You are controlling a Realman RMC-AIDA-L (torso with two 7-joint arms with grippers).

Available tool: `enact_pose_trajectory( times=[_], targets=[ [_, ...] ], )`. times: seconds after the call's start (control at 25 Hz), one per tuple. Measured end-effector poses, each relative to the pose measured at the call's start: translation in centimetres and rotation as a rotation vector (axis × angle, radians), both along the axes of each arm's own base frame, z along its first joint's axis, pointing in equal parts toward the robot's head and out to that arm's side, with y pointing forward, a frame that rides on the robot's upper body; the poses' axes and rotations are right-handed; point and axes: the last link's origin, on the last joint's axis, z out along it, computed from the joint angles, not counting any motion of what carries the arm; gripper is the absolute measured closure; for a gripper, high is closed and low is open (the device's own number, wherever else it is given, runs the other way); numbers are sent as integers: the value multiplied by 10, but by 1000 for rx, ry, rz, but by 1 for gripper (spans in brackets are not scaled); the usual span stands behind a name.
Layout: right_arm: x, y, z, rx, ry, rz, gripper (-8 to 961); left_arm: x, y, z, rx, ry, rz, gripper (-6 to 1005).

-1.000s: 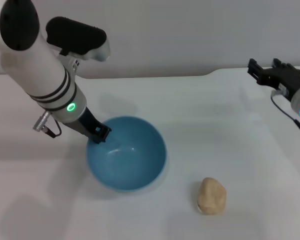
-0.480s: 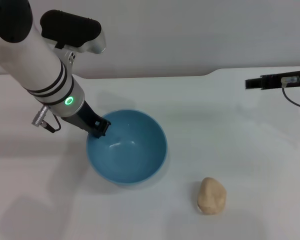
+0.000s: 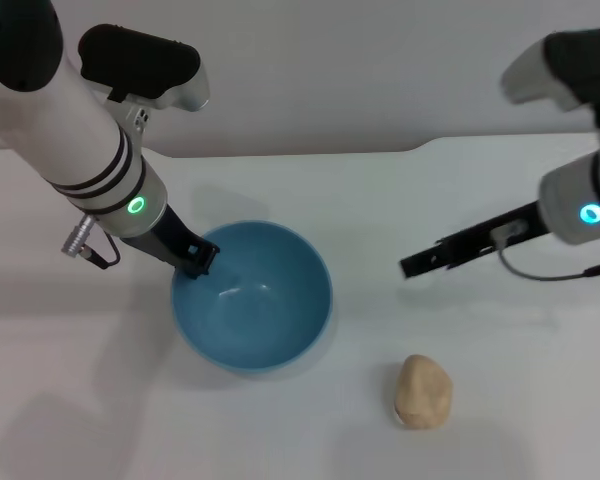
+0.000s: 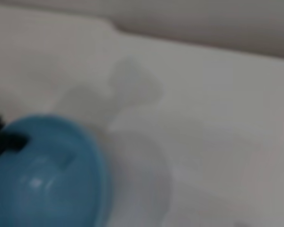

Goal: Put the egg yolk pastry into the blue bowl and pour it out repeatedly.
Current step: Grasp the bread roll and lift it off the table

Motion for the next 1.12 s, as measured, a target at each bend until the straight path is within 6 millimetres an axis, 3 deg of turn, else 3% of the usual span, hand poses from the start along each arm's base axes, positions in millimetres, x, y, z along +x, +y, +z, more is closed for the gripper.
enact_pose_trajectory(
  times=[0.2,0.52,0.84,1.12],
  targets=[
    [-8,3,-22,-69,-22,15,329,-5,-2,0,0,-1,1,983],
    [-9,3,-30,-79,-2,-1,329,-6,-3,0,-6,-8,-1,984],
    [-7,-26,-48,-269,-70,-1,330,-7,-4,0,-11,-6,5,983],
    [1,-35,-45,-326,-172,-44,332,-9,-3,2,-8,1,4,983]
  ],
)
